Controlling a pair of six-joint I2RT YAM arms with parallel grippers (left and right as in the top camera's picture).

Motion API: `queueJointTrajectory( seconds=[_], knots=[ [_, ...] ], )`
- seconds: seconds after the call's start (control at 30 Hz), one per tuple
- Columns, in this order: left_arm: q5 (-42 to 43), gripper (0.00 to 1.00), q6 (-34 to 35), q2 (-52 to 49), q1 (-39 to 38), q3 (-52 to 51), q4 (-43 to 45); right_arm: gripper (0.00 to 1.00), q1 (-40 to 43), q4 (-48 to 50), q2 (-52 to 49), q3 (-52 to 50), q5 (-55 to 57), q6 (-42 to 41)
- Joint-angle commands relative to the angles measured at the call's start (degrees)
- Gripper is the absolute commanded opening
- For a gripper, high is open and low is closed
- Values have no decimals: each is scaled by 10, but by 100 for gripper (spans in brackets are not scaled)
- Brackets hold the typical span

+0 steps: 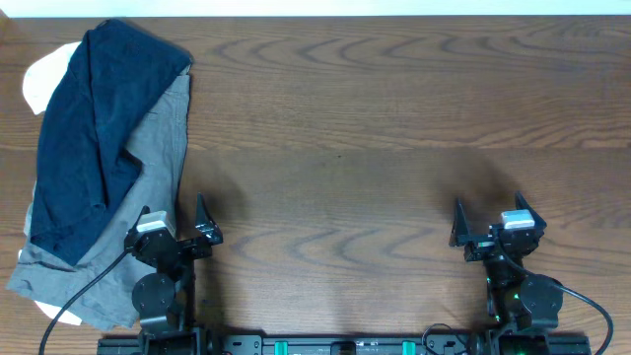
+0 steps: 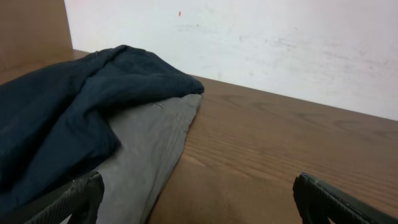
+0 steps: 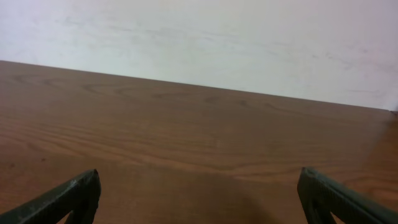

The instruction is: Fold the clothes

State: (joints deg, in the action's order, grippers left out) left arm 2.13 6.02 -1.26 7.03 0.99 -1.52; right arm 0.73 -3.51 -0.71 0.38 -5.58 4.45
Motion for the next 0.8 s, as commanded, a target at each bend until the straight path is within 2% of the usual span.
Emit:
queueJointTrajectory(
  seconds=[0.0, 0.5, 0.77],
  knots=[
    [-17, 98, 4, -1, 2, -7, -26, 99, 5, -2, 0, 0, -9, 8],
    [-17, 98, 5, -1, 2, -3, -25, 99, 5, 2, 0, 0, -9, 8],
    [-17, 98, 5, -1, 2, 20, -26, 99, 5, 40, 0, 0, -12, 7]
  ],
)
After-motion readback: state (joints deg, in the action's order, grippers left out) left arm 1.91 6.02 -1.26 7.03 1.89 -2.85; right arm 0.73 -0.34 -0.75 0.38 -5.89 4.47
